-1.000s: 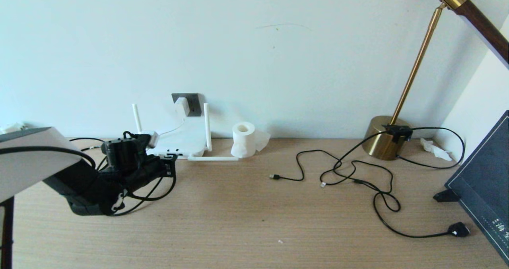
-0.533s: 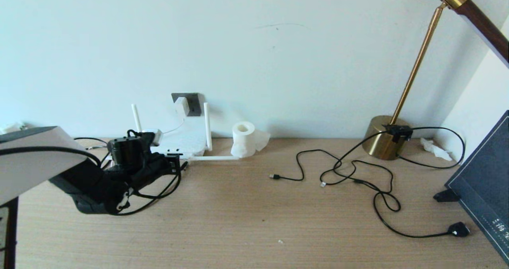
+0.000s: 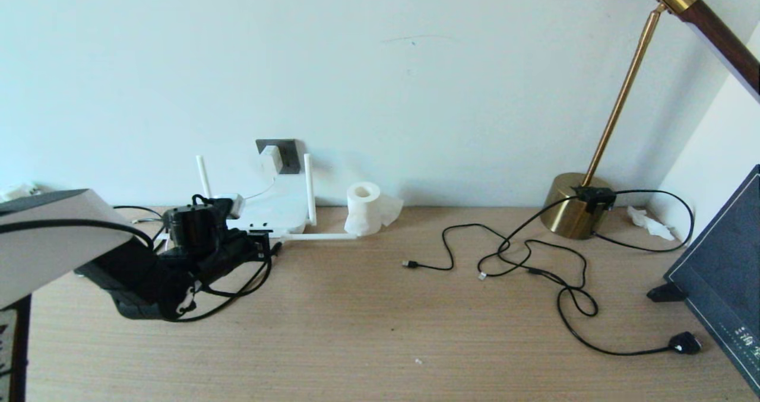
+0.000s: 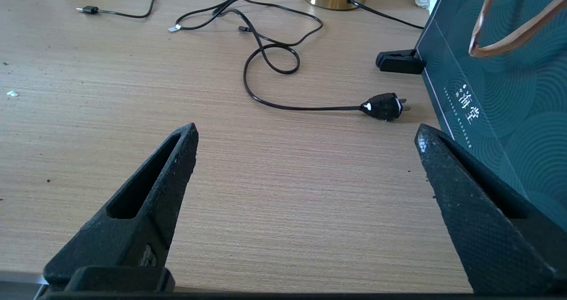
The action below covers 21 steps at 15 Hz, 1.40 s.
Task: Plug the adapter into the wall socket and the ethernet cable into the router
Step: Plug cable into router interface
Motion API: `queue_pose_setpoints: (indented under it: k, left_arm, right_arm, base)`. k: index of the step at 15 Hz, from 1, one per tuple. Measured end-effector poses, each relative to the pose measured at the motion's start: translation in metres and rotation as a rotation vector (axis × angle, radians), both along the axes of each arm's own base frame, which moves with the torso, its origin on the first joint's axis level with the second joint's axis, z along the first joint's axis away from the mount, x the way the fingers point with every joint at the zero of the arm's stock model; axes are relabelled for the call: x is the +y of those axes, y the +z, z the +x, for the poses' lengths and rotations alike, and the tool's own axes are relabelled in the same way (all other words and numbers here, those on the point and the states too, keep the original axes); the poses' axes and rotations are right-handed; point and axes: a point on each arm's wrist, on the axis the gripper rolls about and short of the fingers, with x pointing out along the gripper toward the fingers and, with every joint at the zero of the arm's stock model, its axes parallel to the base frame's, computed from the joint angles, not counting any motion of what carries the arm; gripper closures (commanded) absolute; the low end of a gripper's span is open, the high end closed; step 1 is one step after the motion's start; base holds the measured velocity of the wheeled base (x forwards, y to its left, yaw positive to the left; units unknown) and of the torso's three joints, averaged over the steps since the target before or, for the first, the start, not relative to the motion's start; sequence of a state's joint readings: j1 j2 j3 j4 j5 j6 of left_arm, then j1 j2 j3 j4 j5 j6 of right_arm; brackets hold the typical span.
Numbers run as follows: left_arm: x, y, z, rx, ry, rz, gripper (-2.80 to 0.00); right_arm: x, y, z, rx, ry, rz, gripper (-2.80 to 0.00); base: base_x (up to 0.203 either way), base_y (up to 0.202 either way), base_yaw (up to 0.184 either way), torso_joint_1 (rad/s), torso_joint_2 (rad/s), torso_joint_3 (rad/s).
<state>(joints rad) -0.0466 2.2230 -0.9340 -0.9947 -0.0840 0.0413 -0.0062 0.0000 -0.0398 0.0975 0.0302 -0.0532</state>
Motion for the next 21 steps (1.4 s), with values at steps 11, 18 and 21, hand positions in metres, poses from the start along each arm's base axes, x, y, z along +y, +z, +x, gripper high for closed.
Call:
queue_pose_setpoints:
  k: [11, 18, 21]
  left_arm:
    - [0.001, -0.006, -0.022, 0.061, -0.008, 0.000, 0.00]
    - [-0.008, 0.054, -0.100, 0.141, -0.194, -0.038, 0.00]
    - [-0.012, 0.057, -0.107, 0.233, -0.253, 0.033, -1.53]
  right_arm:
    - [0.000, 0.000, 0.000, 0.000, 0.000, 0.000, -2.80]
    - [0.000, 0.000, 0.000, 0.000, 0.000, 0.000, -2.80]
    - [0.000, 0.000, 0.000, 0.000, 0.000, 0.000, -2.80]
  base:
    - [0.000, 0.000, 0.000, 0.000, 0.00, 0.000]
    - [0.000, 0.000, 0.000, 0.000, 0.00, 0.000]
    - [0.000, 0.000, 0.000, 0.000, 0.00, 0.000]
